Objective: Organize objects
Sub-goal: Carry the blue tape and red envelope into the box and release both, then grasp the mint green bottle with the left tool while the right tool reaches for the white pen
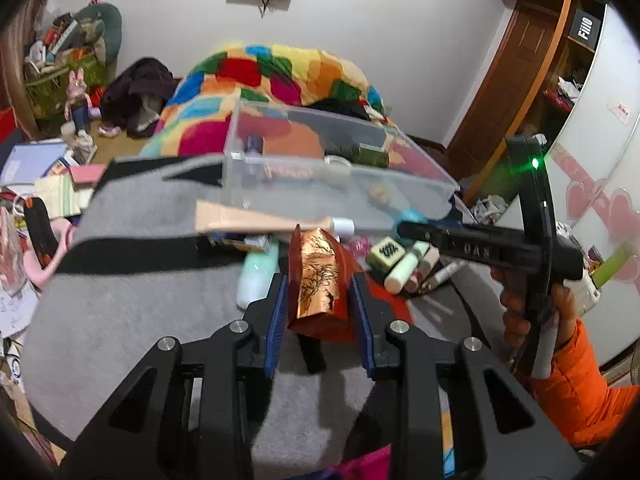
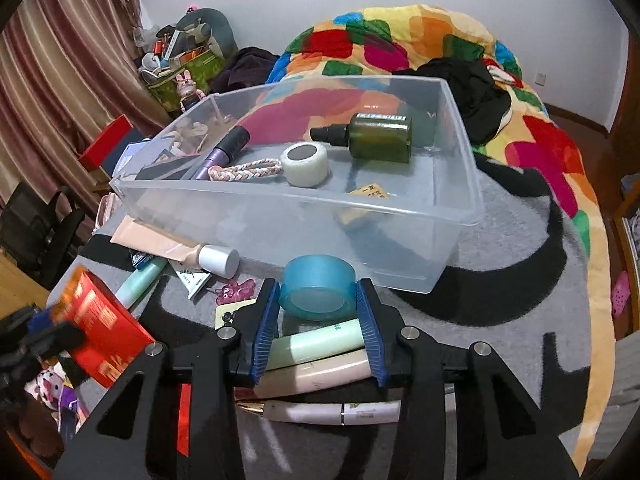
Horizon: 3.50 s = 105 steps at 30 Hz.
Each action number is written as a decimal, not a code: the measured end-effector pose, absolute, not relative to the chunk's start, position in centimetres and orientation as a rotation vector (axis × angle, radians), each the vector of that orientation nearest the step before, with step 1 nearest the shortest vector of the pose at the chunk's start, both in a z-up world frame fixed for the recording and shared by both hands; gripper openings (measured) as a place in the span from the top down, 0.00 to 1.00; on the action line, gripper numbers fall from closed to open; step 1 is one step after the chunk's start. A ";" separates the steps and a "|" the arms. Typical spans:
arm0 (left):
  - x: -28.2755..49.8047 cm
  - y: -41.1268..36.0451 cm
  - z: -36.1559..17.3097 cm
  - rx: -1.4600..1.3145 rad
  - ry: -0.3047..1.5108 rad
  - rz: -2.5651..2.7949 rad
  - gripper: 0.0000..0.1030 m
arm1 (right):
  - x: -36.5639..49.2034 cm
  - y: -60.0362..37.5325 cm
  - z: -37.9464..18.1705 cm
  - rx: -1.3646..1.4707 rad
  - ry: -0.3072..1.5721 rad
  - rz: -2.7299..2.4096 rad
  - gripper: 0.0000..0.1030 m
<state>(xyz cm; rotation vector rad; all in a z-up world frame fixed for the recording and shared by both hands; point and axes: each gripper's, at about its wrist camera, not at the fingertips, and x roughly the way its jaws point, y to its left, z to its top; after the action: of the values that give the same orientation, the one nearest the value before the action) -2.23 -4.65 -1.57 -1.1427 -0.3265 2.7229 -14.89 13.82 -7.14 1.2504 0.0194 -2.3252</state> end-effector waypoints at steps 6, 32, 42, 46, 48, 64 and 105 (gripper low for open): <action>-2.5 -5.1 0.7 -1.068 -0.276 2.786 0.72 | -13.9 14.2 -5.7 1.189 0.017 -2.339 0.65; -10.0 -7.1 6.1 -0.880 -0.337 2.895 0.73 | -15.3 14.0 0.9 0.977 0.011 -2.432 0.65; -13.6 -8.1 2.5 -0.998 -0.406 2.880 0.75 | -18.3 12.6 -2.4 1.114 0.065 -2.401 0.65; -14.3 -7.0 2.6 -1.019 -0.314 2.898 0.75 | -18.6 11.9 -2.9 1.133 0.087 -2.384 0.65; -14.8 -6.6 2.7 -1.033 -0.290 2.890 0.75 | -18.6 11.7 -3.0 1.132 0.094 -2.377 0.65; -17.3 -4.9 2.6 -1.112 -0.236 2.811 0.65 | -18.6 11.5 -2.8 1.133 0.131 -2.367 0.65; -8.5 -5.5 -7.0 -1.422 -0.034 2.717 0.68 | -12.1 16.3 -8.1 1.207 0.541 -2.208 0.32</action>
<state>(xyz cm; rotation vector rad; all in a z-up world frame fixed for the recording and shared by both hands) -8.49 -5.51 -6.99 -1.4221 -0.0342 2.7173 -12.06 16.34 -8.11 1.2072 0.5406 -2.2082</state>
